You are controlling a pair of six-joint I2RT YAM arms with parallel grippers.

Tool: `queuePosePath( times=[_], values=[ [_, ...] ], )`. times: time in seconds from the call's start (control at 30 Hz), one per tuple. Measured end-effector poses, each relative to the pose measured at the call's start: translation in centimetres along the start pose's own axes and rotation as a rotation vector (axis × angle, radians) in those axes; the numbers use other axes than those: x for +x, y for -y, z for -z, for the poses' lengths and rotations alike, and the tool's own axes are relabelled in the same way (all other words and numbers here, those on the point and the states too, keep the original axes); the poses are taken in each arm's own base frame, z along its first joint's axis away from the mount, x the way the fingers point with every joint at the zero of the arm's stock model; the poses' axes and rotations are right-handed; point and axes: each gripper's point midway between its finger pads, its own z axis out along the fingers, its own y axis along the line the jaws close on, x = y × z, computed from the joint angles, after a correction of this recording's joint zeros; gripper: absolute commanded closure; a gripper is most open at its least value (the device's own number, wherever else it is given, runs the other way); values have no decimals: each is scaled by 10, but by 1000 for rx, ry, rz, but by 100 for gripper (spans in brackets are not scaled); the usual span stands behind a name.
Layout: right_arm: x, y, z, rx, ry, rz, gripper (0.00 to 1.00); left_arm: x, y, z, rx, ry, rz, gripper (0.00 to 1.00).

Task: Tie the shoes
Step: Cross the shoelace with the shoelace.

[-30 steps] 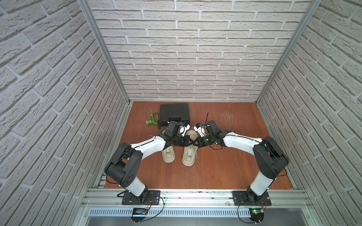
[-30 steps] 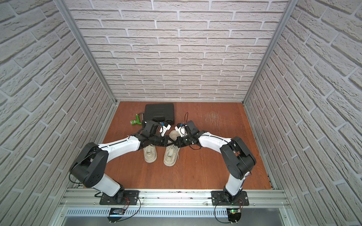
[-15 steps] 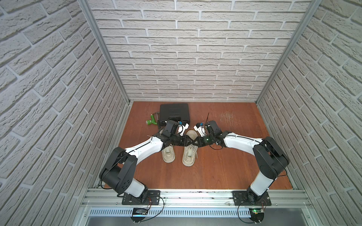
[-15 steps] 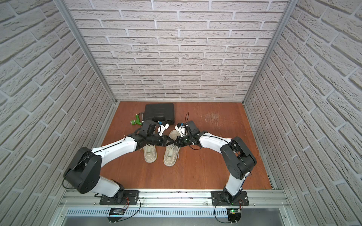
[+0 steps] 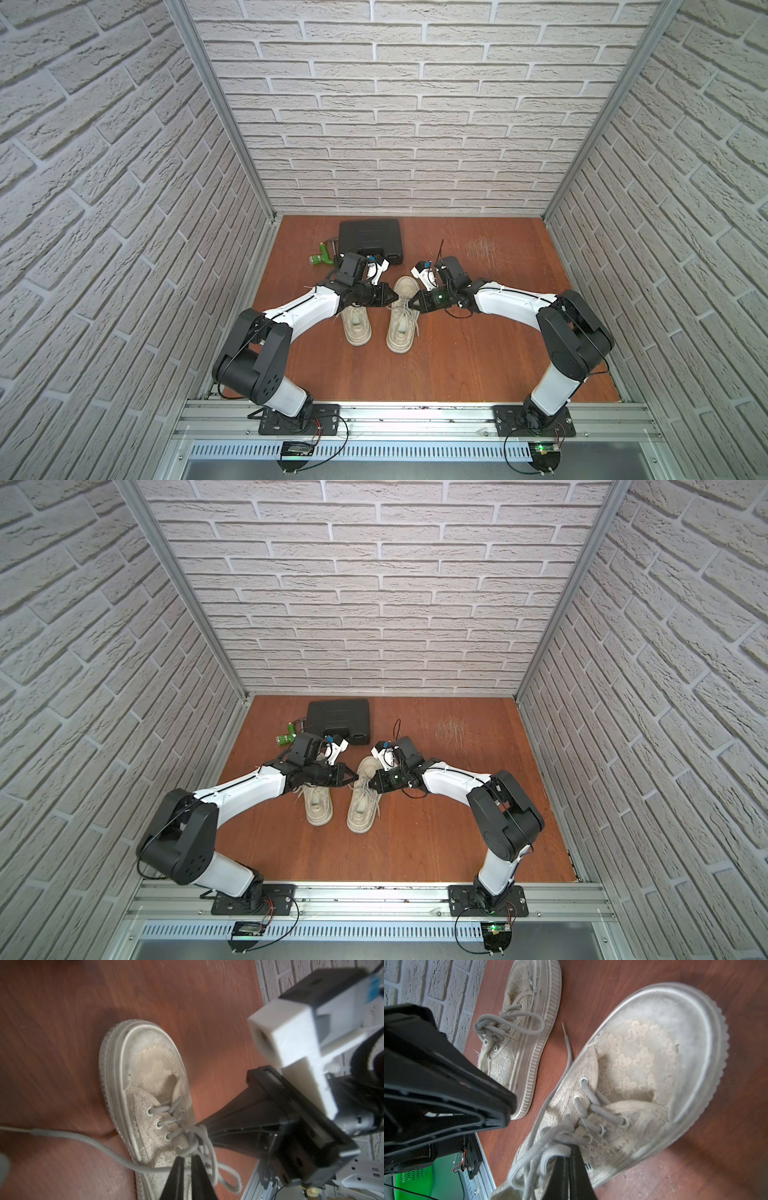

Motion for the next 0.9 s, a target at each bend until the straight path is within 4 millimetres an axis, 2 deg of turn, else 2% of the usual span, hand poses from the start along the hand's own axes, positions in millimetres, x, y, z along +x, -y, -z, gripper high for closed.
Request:
queuePosePath(
  times=[0.33,0.9],
  values=[
    [2,0,0,2,-9,11,97,13,9,-19,46,-56,-10,87],
    [10,1,-1,10,-38,17,97,1,18,-19,67,-29,-28,89]
  ],
)
